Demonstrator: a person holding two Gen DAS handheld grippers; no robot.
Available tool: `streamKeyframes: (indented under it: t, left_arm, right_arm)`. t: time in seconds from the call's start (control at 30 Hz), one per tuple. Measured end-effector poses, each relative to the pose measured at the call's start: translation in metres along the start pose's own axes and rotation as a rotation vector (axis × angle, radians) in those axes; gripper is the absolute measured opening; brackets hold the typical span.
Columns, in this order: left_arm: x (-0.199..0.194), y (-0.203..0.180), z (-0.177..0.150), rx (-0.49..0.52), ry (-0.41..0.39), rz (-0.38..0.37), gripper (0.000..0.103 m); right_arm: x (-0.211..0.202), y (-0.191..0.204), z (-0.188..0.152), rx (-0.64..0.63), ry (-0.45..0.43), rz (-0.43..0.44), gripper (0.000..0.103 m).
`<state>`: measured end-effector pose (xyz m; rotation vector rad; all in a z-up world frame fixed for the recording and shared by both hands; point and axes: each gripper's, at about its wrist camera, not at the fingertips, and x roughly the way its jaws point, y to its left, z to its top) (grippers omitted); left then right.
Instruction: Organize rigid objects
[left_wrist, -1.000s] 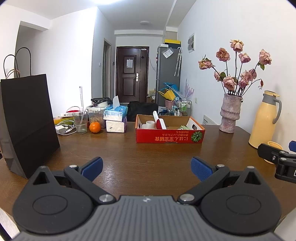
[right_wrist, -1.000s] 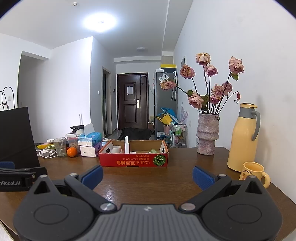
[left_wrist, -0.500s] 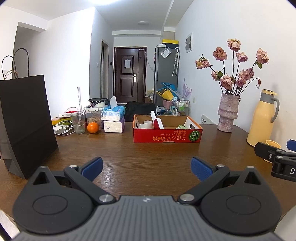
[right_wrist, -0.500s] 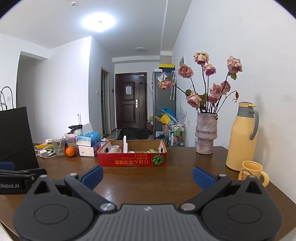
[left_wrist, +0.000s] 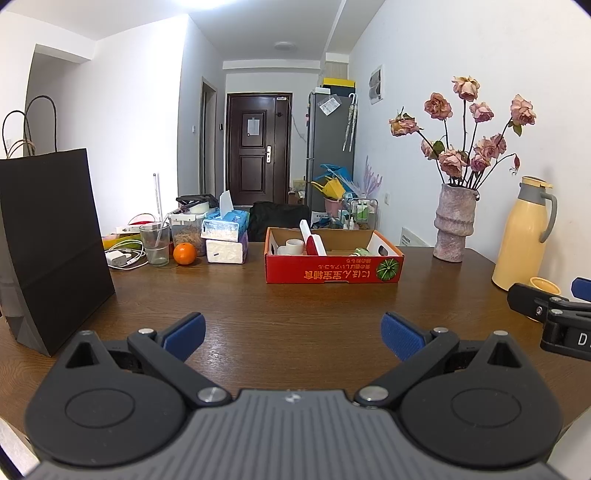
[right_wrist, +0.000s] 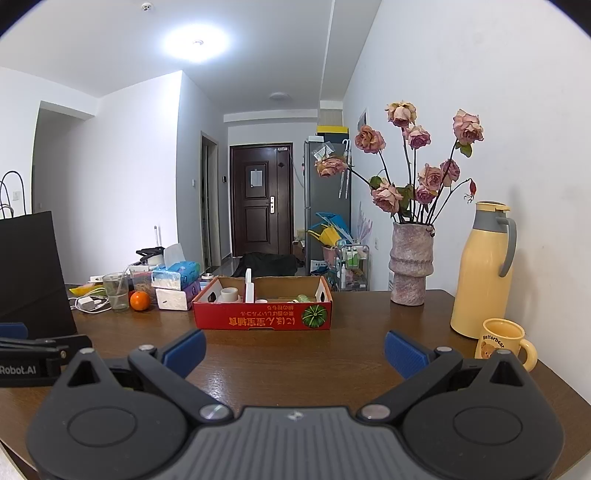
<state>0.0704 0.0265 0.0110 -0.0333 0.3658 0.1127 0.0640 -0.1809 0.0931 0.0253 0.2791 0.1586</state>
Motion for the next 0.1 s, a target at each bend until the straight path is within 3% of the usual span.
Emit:
streamKeyframes:
  t: [0.1]
  left_arm:
    - [0.0002, -0.0013, -0.0015, 0.002, 0.0, -0.004, 0.103]
  right_arm:
    - [0.0004, -0.0003, -0.0006, 0.0, 0.001, 0.0, 0.103]
